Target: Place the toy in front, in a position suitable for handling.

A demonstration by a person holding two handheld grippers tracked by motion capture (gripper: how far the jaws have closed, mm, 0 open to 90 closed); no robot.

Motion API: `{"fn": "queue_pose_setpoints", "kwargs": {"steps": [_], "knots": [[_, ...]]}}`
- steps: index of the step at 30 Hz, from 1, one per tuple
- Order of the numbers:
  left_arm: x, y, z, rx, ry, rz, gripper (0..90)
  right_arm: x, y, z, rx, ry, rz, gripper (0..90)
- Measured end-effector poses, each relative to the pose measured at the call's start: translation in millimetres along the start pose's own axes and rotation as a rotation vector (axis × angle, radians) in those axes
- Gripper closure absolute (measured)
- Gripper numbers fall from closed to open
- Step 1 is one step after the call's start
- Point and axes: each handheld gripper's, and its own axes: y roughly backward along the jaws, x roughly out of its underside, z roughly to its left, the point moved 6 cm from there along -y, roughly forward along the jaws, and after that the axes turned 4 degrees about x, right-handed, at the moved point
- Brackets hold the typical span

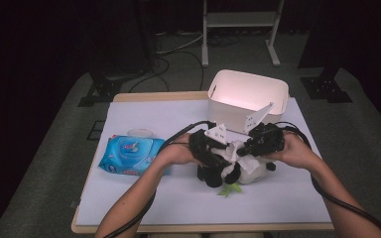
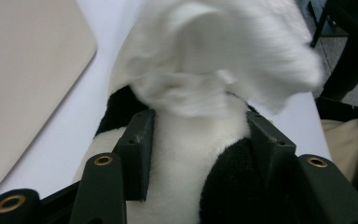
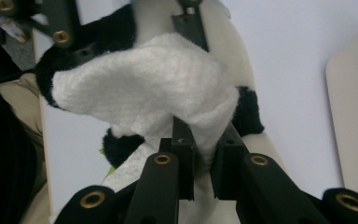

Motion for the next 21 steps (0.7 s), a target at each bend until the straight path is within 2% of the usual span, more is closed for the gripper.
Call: {"fn": "queue_pose_setpoints", "kwargs": {"steps": [2,5,15,19,21], "knots": [[0.5,0.7,-2.3,-0.010,-0.012,0.018,47.8,1.1,-1.0,0.9,0.000,0.003,0.012,81.0],[2.8,2.8,-6.1,-0.014,-0.006,0.015,47.8,6.9,2.2,1.9,0.006,0.006,0.019,80.9],[4.5,4.3,-14.5,-0.007,-0.001,-0.004,47.2,41.5,21.8,-1.6,-0.007,-0.076,-0.043,80.9],[1.2,3.7,-16.2,0.007,0.005,0.001,44.5,50.9,21.1,0.6,-0.021,-0.105,-0.059,81.2],[-1.0,4.7,-16.8,0.015,0.026,-0.012,40.7,52.8,16.0,4.3,-0.032,-0.105,-0.048,81.4]]}}
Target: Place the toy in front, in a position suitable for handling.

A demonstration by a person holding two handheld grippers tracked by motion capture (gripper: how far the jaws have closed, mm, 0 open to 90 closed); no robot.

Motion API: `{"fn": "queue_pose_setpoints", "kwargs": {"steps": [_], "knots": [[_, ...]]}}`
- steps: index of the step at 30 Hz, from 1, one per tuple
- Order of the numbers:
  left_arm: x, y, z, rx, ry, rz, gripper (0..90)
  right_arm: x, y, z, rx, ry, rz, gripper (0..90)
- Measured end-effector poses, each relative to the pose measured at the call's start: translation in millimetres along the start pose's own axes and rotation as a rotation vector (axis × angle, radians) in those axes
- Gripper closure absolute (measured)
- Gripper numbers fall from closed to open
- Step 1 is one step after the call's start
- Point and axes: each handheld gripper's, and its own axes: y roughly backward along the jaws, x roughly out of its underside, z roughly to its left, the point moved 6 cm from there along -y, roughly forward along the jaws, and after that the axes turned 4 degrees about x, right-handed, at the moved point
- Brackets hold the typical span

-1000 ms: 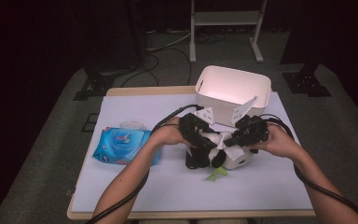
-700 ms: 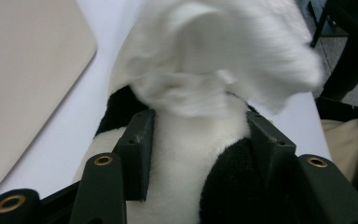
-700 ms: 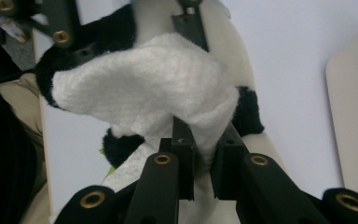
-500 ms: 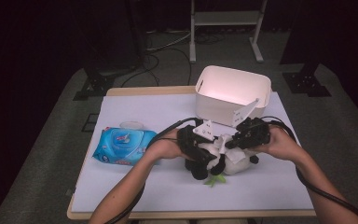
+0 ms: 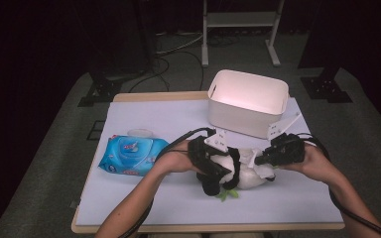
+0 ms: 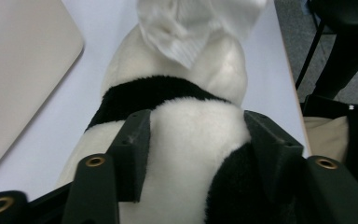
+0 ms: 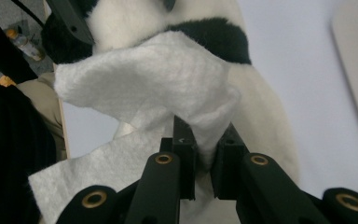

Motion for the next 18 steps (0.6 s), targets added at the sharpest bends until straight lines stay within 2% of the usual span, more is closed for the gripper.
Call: {"fn": "queue_pose_setpoints", "kwargs": {"steps": [8,13,18], "knots": [[7.0,12.2,5.1,-0.058,0.073,0.035,22.7,-1.2,-7.8,5.2,-0.007,0.009,0.012,81.5],[10.3,14.8,5.8,-0.053,0.103,0.019,20.5,-2.0,-9.1,8.7,0.007,0.027,0.025,81.5],[12.5,18.9,7.4,-0.052,0.122,0.035,18.6,0.4,-9.3,12.1,0.008,0.030,0.035,81.5]]}}
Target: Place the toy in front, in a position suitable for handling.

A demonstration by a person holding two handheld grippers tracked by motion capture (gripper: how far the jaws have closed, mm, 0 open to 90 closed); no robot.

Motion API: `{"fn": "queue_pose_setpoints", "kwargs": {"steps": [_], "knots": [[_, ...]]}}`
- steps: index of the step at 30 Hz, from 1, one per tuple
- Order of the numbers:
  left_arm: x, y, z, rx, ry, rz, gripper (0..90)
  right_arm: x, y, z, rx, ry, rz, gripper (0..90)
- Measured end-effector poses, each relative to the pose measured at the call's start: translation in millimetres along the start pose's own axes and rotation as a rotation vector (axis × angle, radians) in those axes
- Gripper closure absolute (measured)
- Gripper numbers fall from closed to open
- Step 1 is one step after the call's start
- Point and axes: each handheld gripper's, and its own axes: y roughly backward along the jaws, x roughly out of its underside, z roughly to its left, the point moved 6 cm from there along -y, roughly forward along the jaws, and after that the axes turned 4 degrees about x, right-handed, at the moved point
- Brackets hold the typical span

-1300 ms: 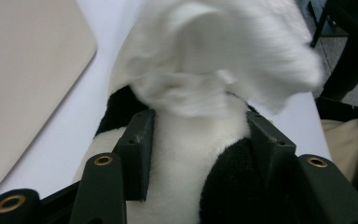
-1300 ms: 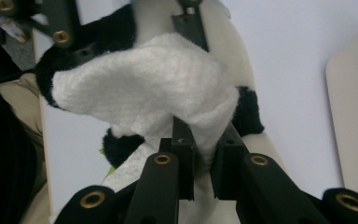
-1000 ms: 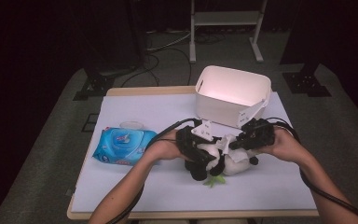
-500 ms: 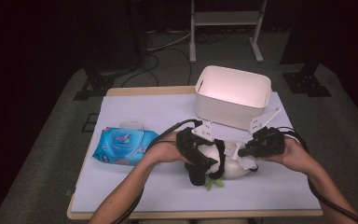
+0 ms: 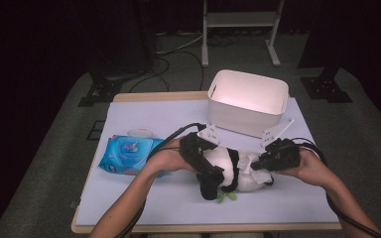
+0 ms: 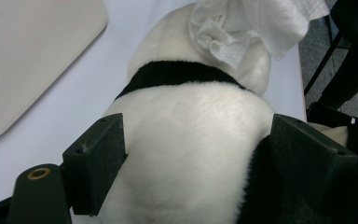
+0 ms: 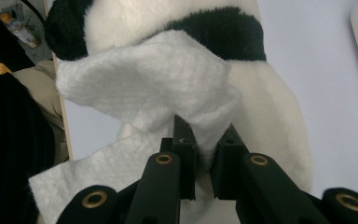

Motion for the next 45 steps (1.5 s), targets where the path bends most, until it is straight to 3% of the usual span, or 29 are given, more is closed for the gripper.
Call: {"fn": "queue_pose_setpoints", "kwargs": {"steps": [5,15,20,33,45], "knots": [[6.1,-6.6,-2.5,0.035,0.013,0.002,23.2,0.4,-0.8,2.9,-0.006,0.012,0.005,81.5],[8.9,-10.8,-7.3,0.022,-0.004,0.027,26.0,-22.3,-15.4,18.8,-0.011,0.080,-0.019,81.3],[11.4,-9.4,-7.7,0.037,0.005,-0.005,28.4,-22.0,-11.0,19.1,0.000,0.086,-0.021,81.2],[14.5,-7.4,-9.6,0.038,0.011,-0.017,28.5,13.6,14.9,3.9,0.036,-0.002,-0.057,81.0],[15.4,-6.6,-11.7,0.033,0.009,-0.014,28.4,39.7,23.9,-12.5,0.082,-0.078,-0.035,81.0]]}}
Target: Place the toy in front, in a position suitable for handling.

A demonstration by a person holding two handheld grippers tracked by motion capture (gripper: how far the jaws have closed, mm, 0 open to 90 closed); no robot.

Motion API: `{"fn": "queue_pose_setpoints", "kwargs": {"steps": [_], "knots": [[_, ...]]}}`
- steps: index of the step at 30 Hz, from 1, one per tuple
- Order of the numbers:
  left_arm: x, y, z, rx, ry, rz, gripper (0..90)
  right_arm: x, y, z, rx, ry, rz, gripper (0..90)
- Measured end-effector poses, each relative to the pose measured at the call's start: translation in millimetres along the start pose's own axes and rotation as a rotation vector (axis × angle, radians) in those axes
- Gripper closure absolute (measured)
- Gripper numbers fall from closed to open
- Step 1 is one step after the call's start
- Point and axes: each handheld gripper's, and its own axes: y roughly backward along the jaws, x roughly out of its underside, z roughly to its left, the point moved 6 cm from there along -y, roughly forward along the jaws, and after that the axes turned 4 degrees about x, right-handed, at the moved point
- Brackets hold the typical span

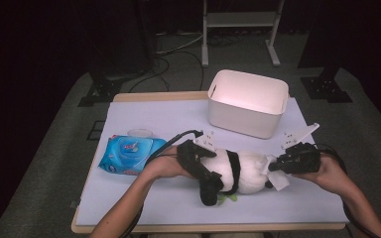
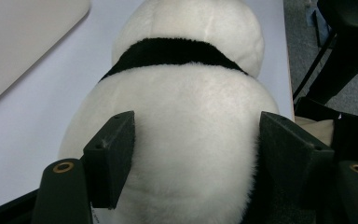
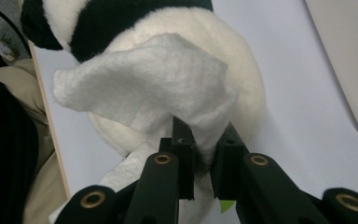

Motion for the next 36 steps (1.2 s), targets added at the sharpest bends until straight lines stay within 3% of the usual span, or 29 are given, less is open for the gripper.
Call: {"fn": "queue_pose_setpoints", "kwargs": {"steps": [7,14,22,26,28,33,36], "knots": [[-0.2,0.7,-2.9,0.006,-0.005,0.000,28.3,-14.9,-0.2,5.8,-0.005,0.030,-0.019,81.2],[-2.1,3.6,-3.0,0.007,0.007,-0.010,26.9,-40.4,-20.4,18.3,-0.042,0.104,-0.004,81.5],[1.1,6.5,2.2,-0.033,0.034,0.011,16.4,-32.1,-29.5,23.6,-0.062,0.093,0.014,82.1],[6.3,1.6,3.0,-0.020,0.054,0.025,12.7,-27.2,-29.1,28.9,-0.071,0.090,0.008,82.2],[7.9,-1.1,1.7,-0.010,0.046,0.020,14.4,-26.0,-28.8,31.3,-0.068,0.098,0.003,82.3],[10.6,-2.3,0.9,-0.002,0.004,0.004,29.0,-28.8,-24.9,34.3,-0.054,0.107,-0.017,82.3],[9.0,-1.9,0.7,-0.002,-0.008,0.001,31.7,-35.8,-25.5,37.2,-0.062,0.120,-0.031,82.3]]}}
